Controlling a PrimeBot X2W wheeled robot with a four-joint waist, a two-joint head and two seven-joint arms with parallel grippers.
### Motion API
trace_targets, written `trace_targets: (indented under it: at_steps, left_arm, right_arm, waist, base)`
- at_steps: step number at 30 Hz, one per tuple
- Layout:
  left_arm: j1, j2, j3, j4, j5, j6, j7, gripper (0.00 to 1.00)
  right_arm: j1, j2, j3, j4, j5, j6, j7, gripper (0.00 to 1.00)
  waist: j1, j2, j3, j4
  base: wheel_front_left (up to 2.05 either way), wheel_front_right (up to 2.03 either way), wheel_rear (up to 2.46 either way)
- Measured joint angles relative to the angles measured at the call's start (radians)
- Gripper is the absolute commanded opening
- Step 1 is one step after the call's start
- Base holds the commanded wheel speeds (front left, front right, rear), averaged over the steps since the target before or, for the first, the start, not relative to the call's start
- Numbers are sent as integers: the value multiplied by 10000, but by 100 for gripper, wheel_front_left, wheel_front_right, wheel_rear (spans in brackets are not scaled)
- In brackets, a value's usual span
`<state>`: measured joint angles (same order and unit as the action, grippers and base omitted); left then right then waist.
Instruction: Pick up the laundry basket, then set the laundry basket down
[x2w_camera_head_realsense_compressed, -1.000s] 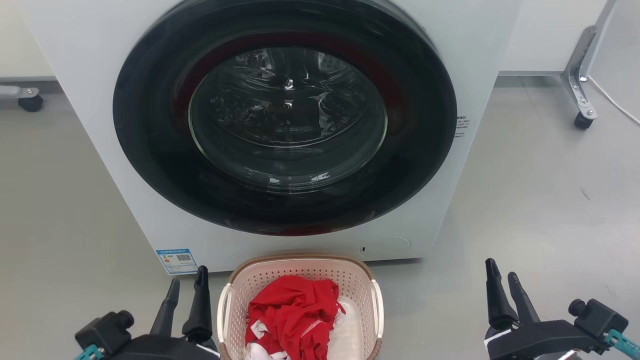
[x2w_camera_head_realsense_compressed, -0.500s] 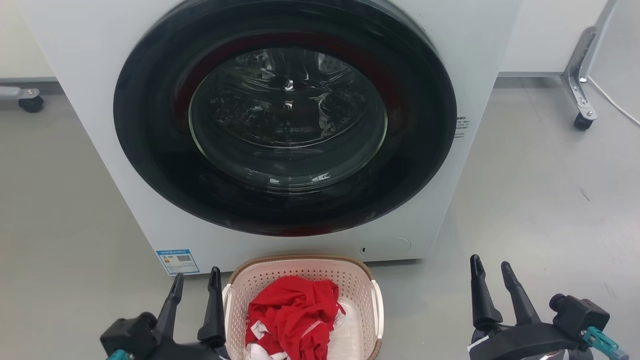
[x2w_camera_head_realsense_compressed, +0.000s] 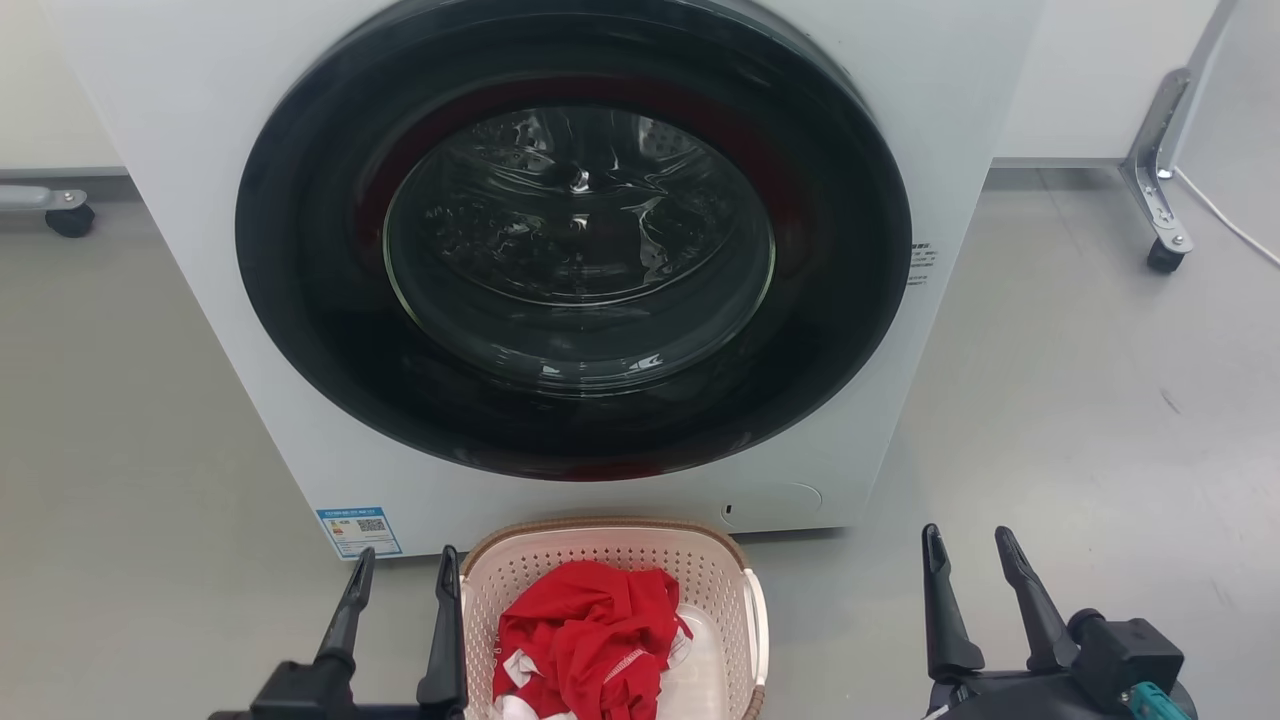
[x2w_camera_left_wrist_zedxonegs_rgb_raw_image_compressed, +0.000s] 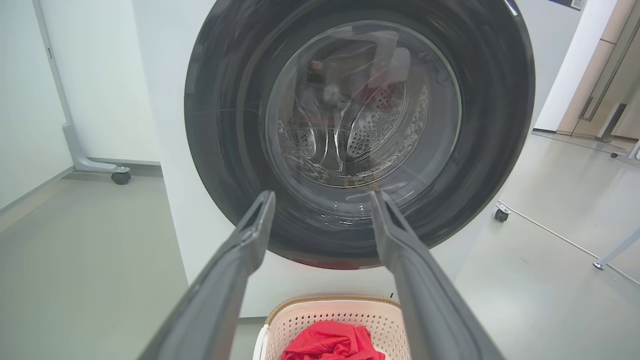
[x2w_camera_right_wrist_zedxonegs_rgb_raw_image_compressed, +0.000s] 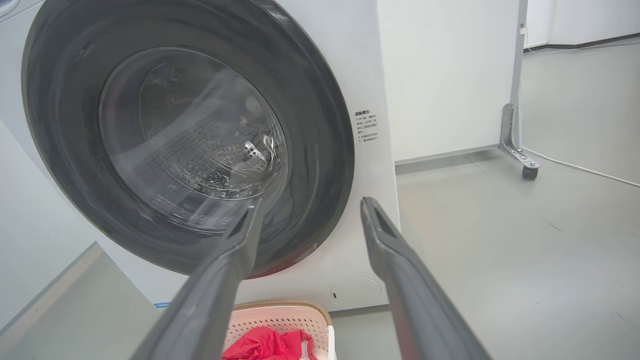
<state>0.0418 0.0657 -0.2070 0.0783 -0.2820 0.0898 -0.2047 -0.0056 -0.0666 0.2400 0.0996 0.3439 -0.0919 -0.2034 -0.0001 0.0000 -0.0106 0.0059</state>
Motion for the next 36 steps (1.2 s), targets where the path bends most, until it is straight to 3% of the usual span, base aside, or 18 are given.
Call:
trace_targets:
  at_steps: [13,36]
  left_arm:
    - [337,10,-219,-364,1904,343,-451,100]
    - [504,-36,36,-376,1866,343,-453,100]
  right_arm:
    - [156,-15,483,-430,-1896,-240,-464,100]
    - [215,-12,362,-552,-2042,-238,-502,100]
  waist:
    - [0,0,-127,14]
    - [0,0,-66,36]
  base:
    - [0,0,0]
    - [0,0,0]
